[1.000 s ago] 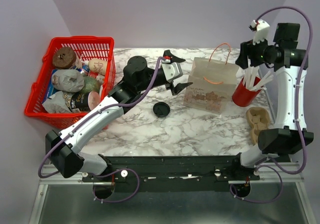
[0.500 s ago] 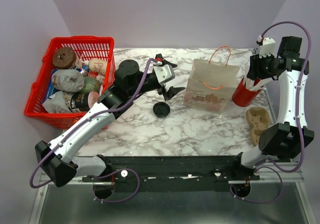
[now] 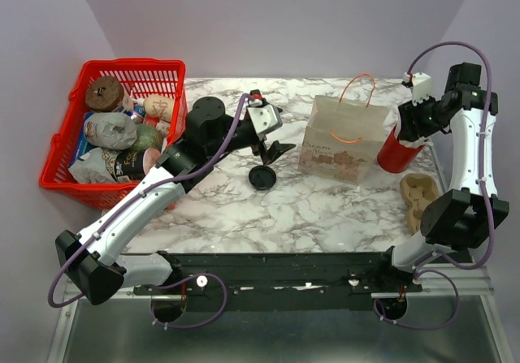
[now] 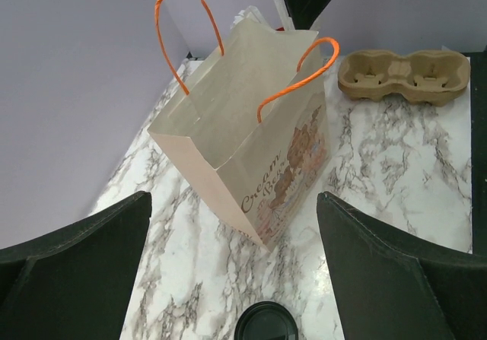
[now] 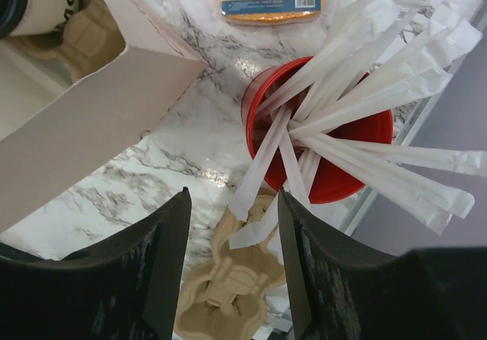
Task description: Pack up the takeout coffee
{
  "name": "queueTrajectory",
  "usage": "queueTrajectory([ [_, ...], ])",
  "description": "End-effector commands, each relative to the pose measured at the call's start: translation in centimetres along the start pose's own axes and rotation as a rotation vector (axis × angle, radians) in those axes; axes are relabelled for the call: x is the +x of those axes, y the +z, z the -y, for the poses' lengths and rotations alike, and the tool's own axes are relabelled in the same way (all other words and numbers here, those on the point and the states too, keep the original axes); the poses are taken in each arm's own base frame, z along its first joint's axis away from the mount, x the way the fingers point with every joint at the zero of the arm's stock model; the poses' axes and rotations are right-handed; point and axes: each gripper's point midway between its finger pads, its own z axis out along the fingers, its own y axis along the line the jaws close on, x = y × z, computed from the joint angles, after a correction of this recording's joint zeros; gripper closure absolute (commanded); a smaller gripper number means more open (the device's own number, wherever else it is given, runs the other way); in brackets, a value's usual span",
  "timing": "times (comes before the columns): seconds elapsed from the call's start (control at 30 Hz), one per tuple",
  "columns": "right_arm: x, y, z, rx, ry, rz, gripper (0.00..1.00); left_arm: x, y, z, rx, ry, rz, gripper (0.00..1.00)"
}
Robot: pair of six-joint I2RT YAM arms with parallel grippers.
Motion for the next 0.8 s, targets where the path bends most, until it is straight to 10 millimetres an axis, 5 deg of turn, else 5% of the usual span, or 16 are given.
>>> queueTrajectory([
  [0.0, 1.4, 0.6, 0.1, -0.041, -0.076, -0.061, 0.43, -0.1, -0.2, -0.4, -0.017, -0.002, -0.015, 0.03],
  [0.47, 3.1, 1.6, 0.6, -0.02, -0.101, -0.116, 0.55, -0.1, 0.1, -0.6, -0.014, 0.003, -0.024, 0.03],
  [0.77, 2.9, 1.6, 0.4, -0.033, -0.079, -0.109, 0.78, 0.0, 0.3, -0.7, -0.011, 0.002, -0.023, 0.03],
])
